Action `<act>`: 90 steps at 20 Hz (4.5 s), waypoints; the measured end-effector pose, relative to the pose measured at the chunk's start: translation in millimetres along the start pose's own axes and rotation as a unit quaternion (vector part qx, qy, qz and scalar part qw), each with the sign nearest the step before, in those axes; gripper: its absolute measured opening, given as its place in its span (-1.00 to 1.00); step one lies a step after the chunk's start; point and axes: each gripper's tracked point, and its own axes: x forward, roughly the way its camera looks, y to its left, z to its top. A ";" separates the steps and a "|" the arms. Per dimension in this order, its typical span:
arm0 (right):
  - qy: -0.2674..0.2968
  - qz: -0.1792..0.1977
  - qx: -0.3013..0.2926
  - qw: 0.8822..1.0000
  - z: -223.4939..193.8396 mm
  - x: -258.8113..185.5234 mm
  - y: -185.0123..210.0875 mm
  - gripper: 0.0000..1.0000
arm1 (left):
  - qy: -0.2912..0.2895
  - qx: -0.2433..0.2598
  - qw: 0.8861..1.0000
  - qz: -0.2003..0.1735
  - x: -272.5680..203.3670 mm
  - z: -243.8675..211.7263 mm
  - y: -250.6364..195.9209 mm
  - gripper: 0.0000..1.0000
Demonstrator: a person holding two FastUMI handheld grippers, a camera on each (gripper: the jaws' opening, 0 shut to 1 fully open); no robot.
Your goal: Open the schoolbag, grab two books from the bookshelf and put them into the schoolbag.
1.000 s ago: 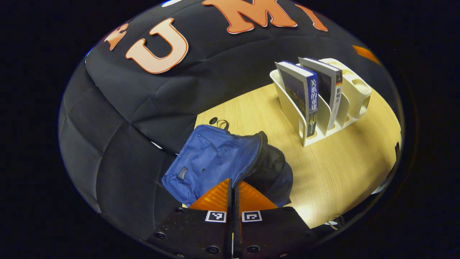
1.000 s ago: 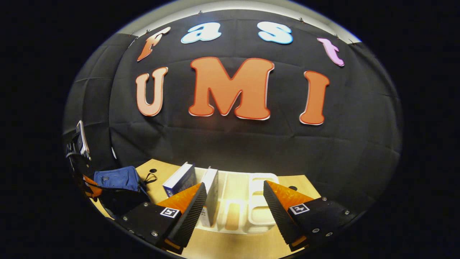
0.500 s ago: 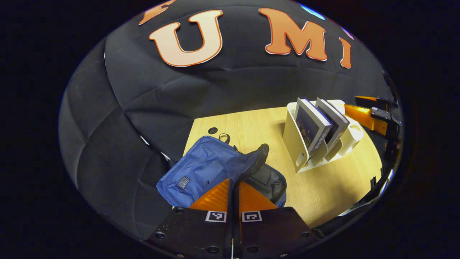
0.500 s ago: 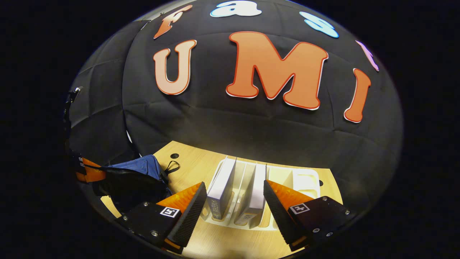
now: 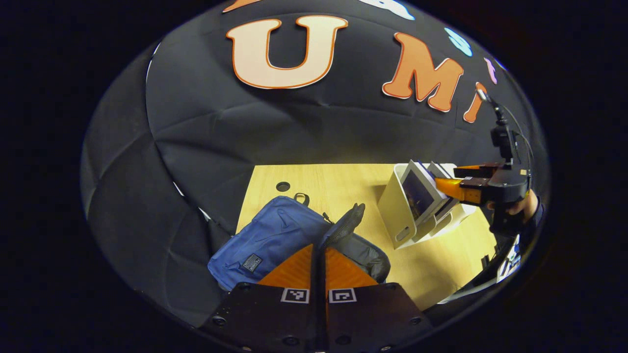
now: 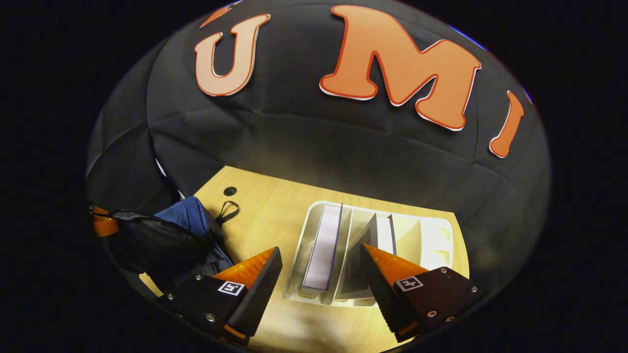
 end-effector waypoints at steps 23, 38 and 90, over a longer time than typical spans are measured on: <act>0.246 0.013 0.023 0.969 -54.6 66.1 -15.2 -0.19 | 0.017 -0.041 0.997 -0.069 22.1 -7.8 23.1 -0.99; 0.101 0.138 0.187 0.967 -21.4 -116.8 -8.6 -0.22 | 0.029 -0.010 0.997 -0.064 14.2 -12.8 -1.9 -0.99; 0.251 0.247 0.514 0.782 -190.4 -35.8 269.7 0.05 | 0.111 -0.017 0.992 -0.059 40.0 -17.5 -43.4 -0.99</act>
